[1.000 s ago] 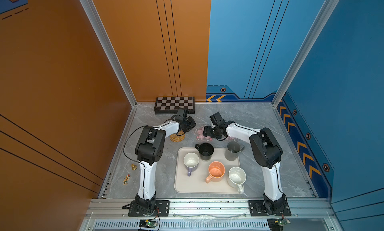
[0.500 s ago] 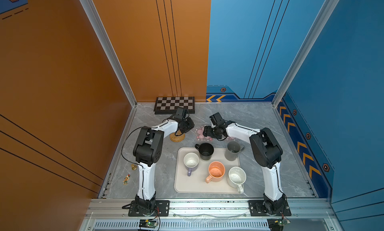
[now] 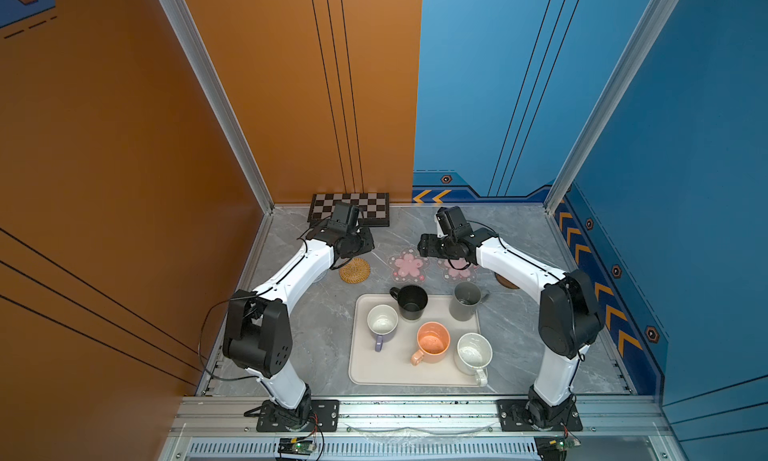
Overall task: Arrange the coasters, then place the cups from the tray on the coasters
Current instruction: 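Pull left gripper back over the tray while right gripper moves over the wooden coaster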
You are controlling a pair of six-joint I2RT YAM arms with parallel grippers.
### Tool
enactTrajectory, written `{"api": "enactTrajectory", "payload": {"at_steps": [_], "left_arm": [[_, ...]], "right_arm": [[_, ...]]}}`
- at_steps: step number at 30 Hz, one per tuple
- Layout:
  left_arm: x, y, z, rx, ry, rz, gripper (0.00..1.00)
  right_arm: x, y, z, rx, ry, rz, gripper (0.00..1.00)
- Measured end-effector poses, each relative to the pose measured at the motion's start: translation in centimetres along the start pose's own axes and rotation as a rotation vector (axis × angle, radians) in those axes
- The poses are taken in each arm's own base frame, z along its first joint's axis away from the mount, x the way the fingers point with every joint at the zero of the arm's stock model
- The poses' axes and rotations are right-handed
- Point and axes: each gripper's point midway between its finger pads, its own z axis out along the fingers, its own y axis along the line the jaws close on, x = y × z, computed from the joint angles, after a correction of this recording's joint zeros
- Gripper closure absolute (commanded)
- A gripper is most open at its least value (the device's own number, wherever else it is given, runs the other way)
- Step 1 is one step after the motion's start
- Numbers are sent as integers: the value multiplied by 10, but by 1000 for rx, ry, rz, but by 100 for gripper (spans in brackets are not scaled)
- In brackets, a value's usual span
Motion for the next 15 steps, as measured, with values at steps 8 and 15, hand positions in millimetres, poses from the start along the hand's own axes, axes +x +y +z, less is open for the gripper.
{"api": "enactTrajectory", "payload": {"at_steps": [8,15], "left_arm": [[24,18,-63,-50,-41,70,74],[50,26,-94,-85,-57,114,74]], "right_arm": [[-14,-16,-75,82,-110,-100,17],[2,-40,-132,150,-176,-131,15]]}}
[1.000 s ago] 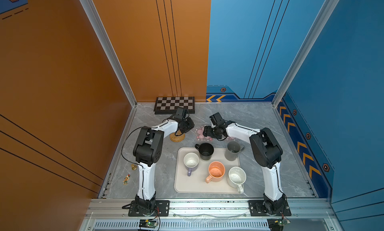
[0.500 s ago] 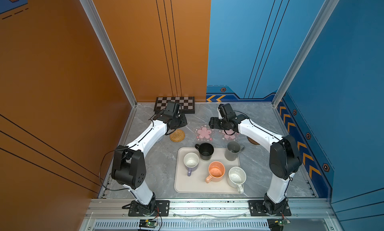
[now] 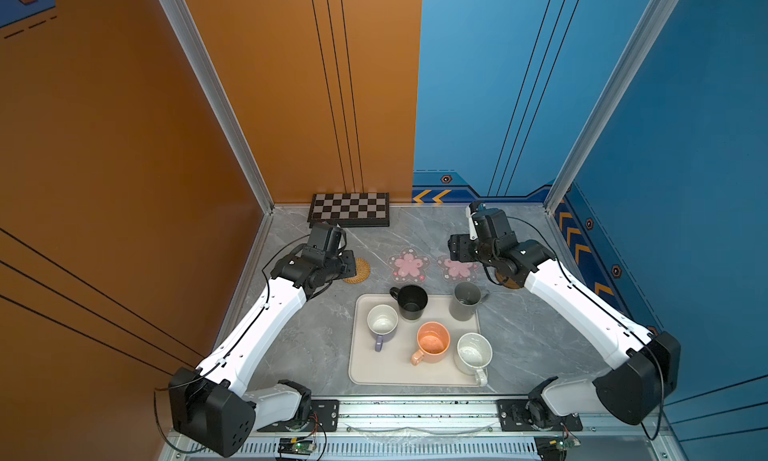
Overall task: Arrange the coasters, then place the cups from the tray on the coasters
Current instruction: 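Pull left gripper back over the tray while right gripper moves over the wooden coaster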
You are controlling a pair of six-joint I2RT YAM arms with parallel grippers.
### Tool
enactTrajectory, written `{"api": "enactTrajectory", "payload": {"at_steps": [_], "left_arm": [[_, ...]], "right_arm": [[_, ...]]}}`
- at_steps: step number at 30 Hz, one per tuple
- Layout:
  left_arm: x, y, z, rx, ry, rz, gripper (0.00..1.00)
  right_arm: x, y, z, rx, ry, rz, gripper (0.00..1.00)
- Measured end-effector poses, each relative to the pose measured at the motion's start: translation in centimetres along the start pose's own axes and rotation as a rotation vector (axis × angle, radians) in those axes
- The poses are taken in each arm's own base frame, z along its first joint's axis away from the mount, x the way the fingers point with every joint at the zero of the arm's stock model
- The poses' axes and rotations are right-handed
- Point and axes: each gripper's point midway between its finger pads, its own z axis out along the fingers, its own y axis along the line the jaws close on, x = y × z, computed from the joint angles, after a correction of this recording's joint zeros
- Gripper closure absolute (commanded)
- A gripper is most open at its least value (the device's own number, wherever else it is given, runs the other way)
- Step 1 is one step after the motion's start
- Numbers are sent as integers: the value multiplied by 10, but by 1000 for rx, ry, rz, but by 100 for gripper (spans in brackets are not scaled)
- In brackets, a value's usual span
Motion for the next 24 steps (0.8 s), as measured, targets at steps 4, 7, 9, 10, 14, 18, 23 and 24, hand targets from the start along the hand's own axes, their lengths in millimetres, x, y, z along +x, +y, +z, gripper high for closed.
{"api": "enactTrajectory", "payload": {"at_steps": [4,7,9,10,14,18,23,24], "left_arm": [[18,-6,-5,-21,24,58,74],[30,-11,-9,-16,36,84,74],[34,-12,-12,-15,39,91,74],[36,-12,-14,-14,41,93,74],[42,-12,-18,-14,54,104,74],[54,-9,-21,-31,102,126,73],[69,-7,-28,-47,162,158,73],[72,-7,-29,-45,170,165,73]], "right_arm": [[14,-16,-21,41,3,-15,14],[23,-27,-34,72,13,-27,14],[28,-34,-43,92,14,-32,13],[30,-37,-48,101,11,-36,12],[35,-47,-63,122,2,-39,11],[34,-57,-72,146,-17,-32,10],[32,-69,-68,184,-3,-34,9],[31,-71,-67,192,3,-36,9]]}}
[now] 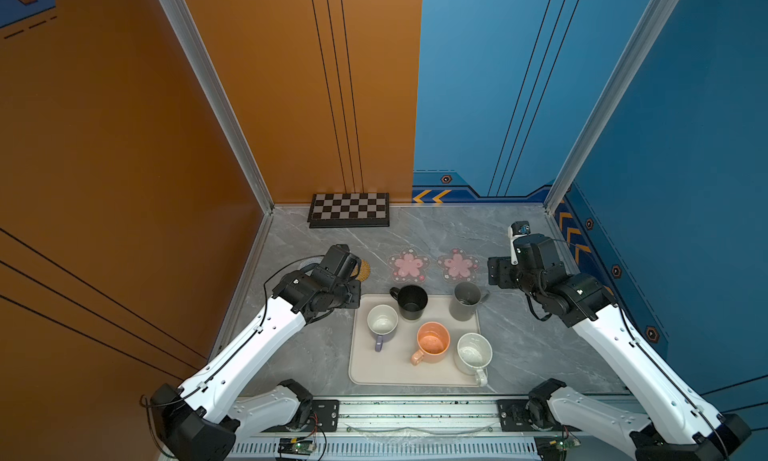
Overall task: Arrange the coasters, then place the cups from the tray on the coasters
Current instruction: 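Pull left gripper back over the tray while right gripper moves over the wooden coaster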
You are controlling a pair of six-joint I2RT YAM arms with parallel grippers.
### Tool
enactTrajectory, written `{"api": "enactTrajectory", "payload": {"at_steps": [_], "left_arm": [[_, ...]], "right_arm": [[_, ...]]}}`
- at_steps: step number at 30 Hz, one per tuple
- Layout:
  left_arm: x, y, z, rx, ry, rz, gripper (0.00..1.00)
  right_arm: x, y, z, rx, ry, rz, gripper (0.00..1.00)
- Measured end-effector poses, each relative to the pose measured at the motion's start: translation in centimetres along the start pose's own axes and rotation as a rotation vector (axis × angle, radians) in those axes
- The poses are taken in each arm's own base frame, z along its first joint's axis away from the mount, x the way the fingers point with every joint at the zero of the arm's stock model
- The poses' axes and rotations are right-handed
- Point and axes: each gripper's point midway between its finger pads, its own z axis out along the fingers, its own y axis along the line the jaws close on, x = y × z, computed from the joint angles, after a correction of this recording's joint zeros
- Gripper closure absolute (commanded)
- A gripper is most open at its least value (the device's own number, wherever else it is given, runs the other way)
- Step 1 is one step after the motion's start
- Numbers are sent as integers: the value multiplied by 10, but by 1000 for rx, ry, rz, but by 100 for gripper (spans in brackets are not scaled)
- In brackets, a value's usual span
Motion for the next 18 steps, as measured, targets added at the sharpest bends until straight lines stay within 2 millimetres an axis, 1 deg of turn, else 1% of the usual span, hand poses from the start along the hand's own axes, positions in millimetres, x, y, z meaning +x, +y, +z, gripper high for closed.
{"api": "enactTrajectory", "payload": {"at_steps": [3,6,9,14,18], "left_arm": [[8,-5,-5,24,11,21,73],[21,-12,-7,53,25,54,73],[38,-19,-7,73,48,81,72],[74,-27,2,77,108,129,72],[93,-36,4,72,124,174,71]], "right_arm": [[-7,-4,7,20,9,-5,9],[-13,-7,13,35,16,-5,9],[-14,-11,19,47,24,-2,9],[-17,-17,27,56,17,22,9],[-16,-17,32,47,17,33,9]]}}
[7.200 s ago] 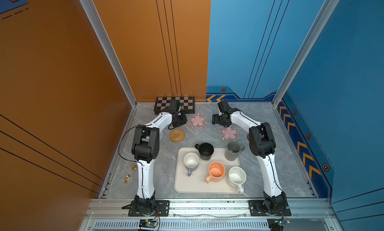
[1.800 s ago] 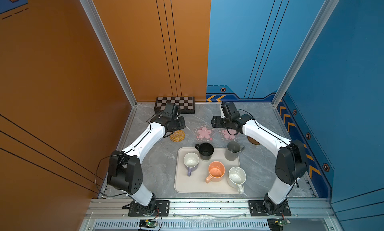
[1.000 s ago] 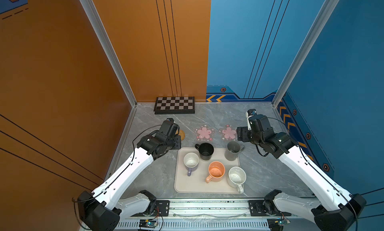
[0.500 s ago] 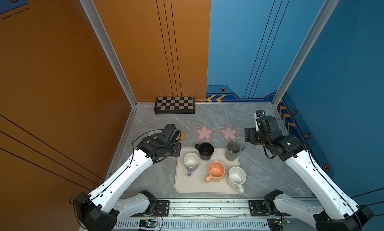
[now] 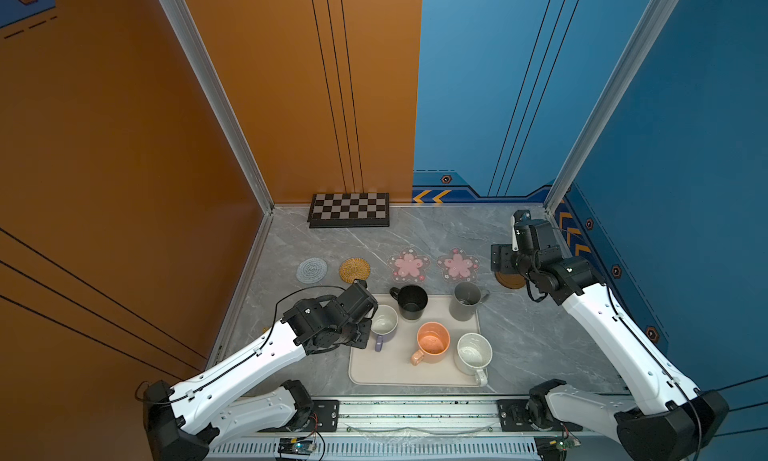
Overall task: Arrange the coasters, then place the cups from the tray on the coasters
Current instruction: 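Pull left gripper back over the tray while right gripper moves over the wooden coaster, then lower left gripper onto the rim of the white mug with purple handle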
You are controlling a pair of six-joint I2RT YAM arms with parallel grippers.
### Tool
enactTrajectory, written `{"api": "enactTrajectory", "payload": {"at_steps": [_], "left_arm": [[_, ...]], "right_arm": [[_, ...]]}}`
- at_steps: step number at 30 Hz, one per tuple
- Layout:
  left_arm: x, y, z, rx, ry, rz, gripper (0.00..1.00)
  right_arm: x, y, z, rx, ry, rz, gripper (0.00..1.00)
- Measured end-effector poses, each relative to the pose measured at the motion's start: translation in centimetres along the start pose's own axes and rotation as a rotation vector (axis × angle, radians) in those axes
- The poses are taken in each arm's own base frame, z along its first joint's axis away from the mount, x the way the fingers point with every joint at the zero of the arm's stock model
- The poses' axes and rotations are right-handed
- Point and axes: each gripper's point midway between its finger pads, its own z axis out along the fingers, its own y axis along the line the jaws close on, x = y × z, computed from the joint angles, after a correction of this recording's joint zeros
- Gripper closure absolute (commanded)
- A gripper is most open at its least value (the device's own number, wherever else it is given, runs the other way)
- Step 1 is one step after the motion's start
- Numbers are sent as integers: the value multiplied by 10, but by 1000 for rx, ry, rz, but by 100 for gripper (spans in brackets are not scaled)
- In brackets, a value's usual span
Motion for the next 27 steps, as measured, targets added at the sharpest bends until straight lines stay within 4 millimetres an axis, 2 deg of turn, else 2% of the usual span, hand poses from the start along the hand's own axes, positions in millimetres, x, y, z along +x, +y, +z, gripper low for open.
{"api": "enactTrajectory", "payload": {"at_steps": [5,10,13,27], "left_arm": [[8,-14,3,20,-11,20,68],[27,-19,28,29,5,-10,66],[33,-22,36,36,7,-30,65],[30,-30,46,72,-41,-98,64]], "right_arm": [[2,-3,5,-1,3,17,9],[6,-8,12,3,9,48,9],[9,-9,15,1,16,56,9],[14,-13,20,0,28,77,9]]}}
